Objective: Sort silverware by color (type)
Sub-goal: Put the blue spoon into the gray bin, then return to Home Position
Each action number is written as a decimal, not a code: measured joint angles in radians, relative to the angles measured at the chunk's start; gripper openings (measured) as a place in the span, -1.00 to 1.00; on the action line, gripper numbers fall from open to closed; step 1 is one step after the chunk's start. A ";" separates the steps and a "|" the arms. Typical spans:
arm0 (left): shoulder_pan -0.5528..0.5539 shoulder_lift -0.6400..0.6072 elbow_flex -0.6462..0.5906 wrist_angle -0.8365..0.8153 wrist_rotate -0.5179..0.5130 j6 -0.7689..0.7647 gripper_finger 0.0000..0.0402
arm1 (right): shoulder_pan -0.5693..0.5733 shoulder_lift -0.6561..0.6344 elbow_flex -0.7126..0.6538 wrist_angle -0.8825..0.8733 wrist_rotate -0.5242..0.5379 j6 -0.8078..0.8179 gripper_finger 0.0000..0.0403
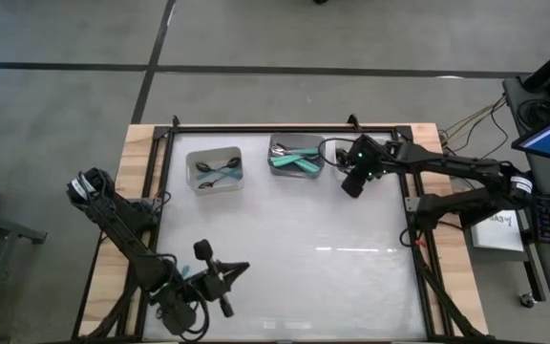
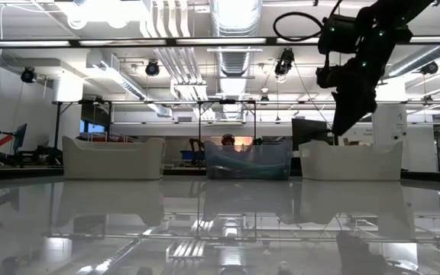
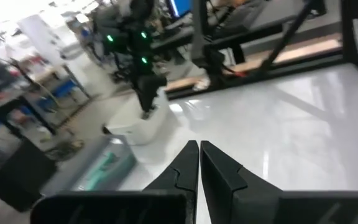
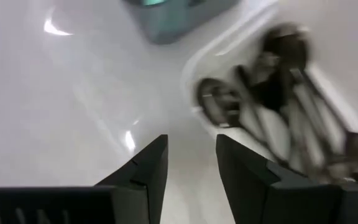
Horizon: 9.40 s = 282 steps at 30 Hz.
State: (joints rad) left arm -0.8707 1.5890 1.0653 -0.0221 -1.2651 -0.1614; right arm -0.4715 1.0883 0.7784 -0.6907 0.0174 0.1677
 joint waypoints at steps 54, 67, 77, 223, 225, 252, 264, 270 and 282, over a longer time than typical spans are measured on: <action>-0.142 0.093 -0.052 -0.988 1.329 -1.778 -0.42 | 0.284 0.145 0.000 0.203 -0.021 -0.018 -0.40; -0.148 0.081 -0.214 -0.744 1.366 -1.825 -0.44 | 0.284 0.146 0.000 0.211 -0.017 -0.021 -0.40; -0.139 0.073 -0.238 -0.715 1.388 -1.850 -0.93 | 0.284 0.146 0.000 0.275 -0.016 -0.004 -0.40; 0.248 -0.890 -1.055 0.371 0.518 -0.215 -0.60 | 0.428 -0.464 -0.767 1.003 0.400 0.084 -0.40; 0.248 -0.883 -1.055 0.370 0.518 -0.215 -0.60 | 0.428 -0.464 -0.768 1.003 0.400 0.084 -0.40; 0.317 -1.321 -1.055 0.360 0.516 -0.215 -0.60 | 0.427 -0.537 -0.768 1.001 0.400 0.083 -0.40; 0.420 -1.579 -1.056 0.356 0.516 -0.215 -0.60 | 0.398 -0.772 -0.768 1.002 0.400 0.084 -0.40; 0.482 -1.590 -1.056 0.367 0.515 -0.215 -0.60 | 0.334 -0.826 -0.768 1.003 0.402 0.083 -0.40; 0.485 -1.575 -1.049 0.359 0.516 -0.215 -0.60 | 0.305 -0.839 -0.768 1.002 0.402 0.084 -0.40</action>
State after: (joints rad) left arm -0.3859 0.0145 0.0160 0.3364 -0.7494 -0.3759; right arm -0.1665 0.2496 0.0101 0.3115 0.4194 0.2512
